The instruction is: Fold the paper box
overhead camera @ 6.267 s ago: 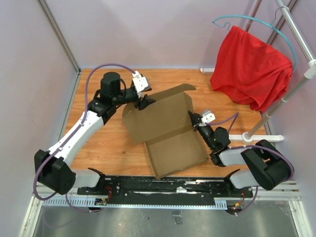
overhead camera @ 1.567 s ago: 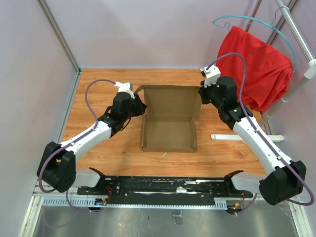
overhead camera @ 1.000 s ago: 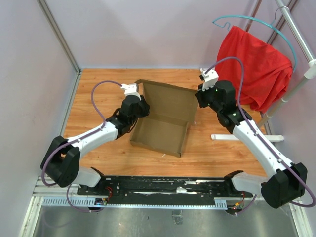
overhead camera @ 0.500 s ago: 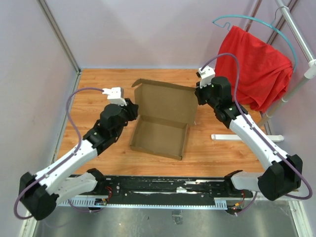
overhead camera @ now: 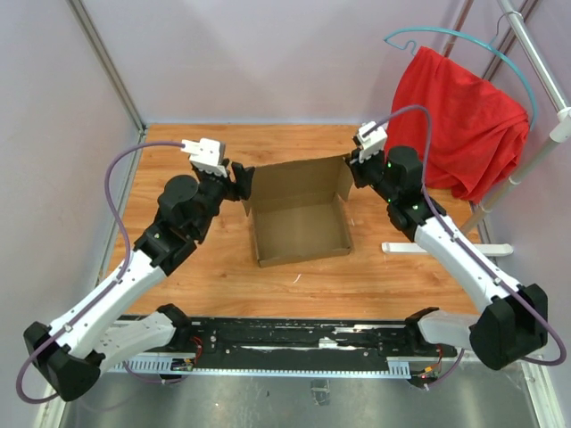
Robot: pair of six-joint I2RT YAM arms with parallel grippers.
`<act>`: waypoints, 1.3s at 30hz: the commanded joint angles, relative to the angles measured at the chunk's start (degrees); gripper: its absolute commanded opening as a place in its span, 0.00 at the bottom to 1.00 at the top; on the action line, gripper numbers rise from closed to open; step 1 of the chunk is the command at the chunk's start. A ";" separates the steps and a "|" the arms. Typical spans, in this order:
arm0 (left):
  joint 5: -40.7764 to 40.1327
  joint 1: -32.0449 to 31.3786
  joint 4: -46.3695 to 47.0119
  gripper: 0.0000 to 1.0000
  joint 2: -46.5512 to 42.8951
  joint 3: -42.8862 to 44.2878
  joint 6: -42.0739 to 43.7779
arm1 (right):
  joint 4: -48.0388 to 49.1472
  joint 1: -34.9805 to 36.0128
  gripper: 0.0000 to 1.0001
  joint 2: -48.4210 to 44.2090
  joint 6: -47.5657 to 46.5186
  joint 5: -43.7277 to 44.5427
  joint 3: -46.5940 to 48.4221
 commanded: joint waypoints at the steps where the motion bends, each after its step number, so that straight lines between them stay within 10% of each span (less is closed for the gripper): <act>1: 5.30 -0.36 3.31 0.70 4.77 4.87 7.44 | 19.25 0.90 0.01 -4.48 -2.72 -1.02 -7.37; 12: 21.93 -0.40 1.66 0.70 10.44 9.43 13.49 | 14.43 0.88 0.01 -3.40 -1.20 -1.13 -5.74; 28: 22.04 -0.40 2.15 0.74 15.16 7.65 26.52 | 8.16 0.97 0.03 -5.22 -1.59 -6.43 -3.80; 33: 21.65 -0.47 1.86 0.42 16.71 7.90 27.45 | 7.09 1.06 0.10 -5.38 -1.43 -7.10 -3.88; 37: 19.25 -0.49 4.69 0.02 16.02 7.19 27.36 | 5.94 1.06 0.52 -5.40 -0.57 -5.32 -3.80; 39: 18.63 -0.49 5.35 0.00 15.74 7.40 27.57 | 5.92 1.06 0.69 -5.41 0.12 -3.18 -4.22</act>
